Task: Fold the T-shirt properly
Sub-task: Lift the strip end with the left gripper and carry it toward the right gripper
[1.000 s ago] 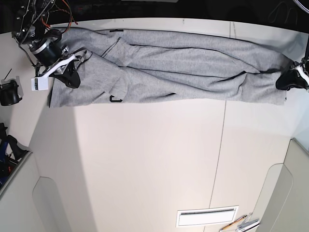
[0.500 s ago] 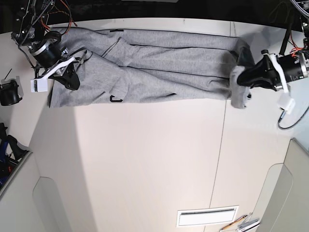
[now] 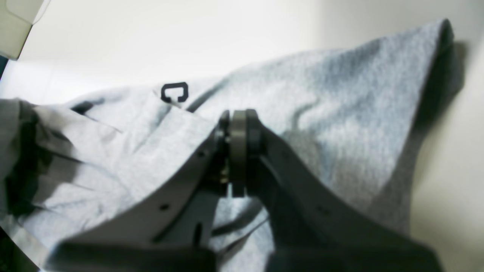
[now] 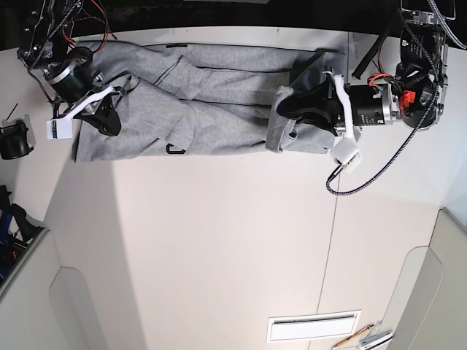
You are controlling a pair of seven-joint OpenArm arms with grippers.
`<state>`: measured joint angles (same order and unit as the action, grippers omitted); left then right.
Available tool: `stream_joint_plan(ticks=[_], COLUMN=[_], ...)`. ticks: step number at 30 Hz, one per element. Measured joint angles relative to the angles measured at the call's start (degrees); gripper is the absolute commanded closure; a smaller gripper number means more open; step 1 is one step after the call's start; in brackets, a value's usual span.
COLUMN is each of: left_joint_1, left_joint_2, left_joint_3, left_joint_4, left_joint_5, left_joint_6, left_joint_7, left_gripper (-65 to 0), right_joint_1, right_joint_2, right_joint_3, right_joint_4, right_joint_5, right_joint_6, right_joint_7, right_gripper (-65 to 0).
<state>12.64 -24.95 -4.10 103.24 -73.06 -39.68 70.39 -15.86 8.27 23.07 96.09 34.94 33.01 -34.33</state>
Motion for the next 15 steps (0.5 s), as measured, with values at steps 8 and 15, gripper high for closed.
stream_joint_plan(ticks=[8,15], left_joint_1=[-1.70,-1.70], left_joint_2=[3.58,5.18], left_joint_3=[3.37,5.33], left_joint_4=[-0.02,-0.02], left_joint_5=[2.97,3.19], left_joint_6=[0.00,0.02], left_joint_7=[-1.84,-1.81], left_gripper=[0.0,0.0], right_joint_1=[-0.02,0.00], right_joint_2=[0.00,0.00], right_joint_3=[0.00,0.00], right_joint_4=[0.00,0.00], right_joint_5=[0.00,0.00], right_joint_6=[0.00,0.00], right_joint_7=[0.00,0.00], right_gripper=[0.0,0.0])
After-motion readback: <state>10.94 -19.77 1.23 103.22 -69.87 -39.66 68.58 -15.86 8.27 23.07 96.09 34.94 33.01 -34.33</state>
